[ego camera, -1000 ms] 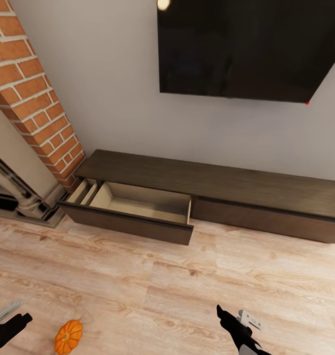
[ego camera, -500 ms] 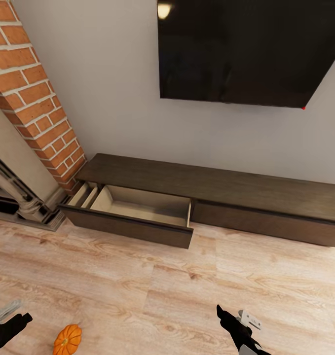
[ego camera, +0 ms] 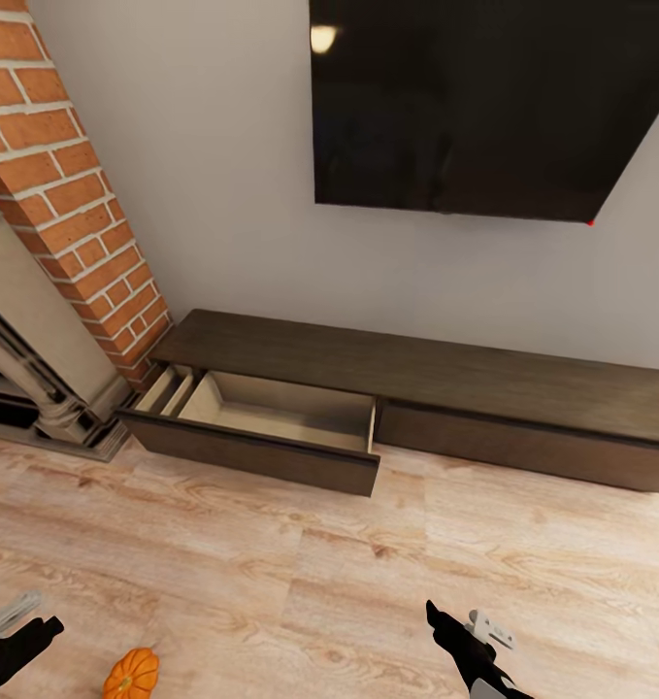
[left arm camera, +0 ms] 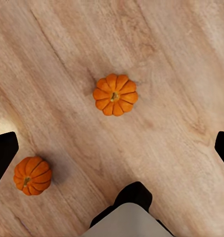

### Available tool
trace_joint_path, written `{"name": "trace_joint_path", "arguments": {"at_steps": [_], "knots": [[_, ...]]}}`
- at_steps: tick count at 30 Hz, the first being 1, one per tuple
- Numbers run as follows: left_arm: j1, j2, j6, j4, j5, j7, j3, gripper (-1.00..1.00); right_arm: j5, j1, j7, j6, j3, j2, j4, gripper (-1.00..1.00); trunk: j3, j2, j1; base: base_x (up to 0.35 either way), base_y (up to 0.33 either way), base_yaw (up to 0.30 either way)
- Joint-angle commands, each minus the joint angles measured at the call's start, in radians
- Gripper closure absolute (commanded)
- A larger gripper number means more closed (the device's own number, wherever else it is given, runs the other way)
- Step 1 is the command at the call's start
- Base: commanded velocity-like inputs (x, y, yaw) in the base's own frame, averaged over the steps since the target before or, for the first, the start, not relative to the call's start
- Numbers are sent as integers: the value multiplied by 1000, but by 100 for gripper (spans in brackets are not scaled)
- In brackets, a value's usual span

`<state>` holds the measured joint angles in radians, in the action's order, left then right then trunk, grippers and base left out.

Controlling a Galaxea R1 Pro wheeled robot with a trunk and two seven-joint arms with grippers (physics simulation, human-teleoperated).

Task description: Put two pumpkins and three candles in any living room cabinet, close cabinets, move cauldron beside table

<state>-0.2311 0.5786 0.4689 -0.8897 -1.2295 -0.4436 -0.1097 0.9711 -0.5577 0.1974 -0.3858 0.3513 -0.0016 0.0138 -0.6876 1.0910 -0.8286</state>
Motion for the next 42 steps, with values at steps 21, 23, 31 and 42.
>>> {"name": "trace_joint_path", "arguments": {"at_steps": [21, 23, 31, 42], "knots": [[-1, 1, -1, -1, -10, -9, -4, -100, 11, -1, 7, -4, 6, 6, 2, -100, 34, 1, 0, 0, 0, 0], [-1, 1, -1, -1, -10, -8, -4, -100, 11, -1, 7, -4, 7, 6, 2, -100, 38, 1, 0, 0, 0, 21], [-1, 1, -1, -1, -10, -8, -4, -100, 11, -1, -36, -4, 53, 8, 0, -100, 51, 1, 0, 0, 0, 56], [-1, 1, -1, -1, -10, -9, -3, -100, 11, -1, -64, -3, 64, 8, 0, -100, 69, 1, 0, 0, 0, 69]]}}
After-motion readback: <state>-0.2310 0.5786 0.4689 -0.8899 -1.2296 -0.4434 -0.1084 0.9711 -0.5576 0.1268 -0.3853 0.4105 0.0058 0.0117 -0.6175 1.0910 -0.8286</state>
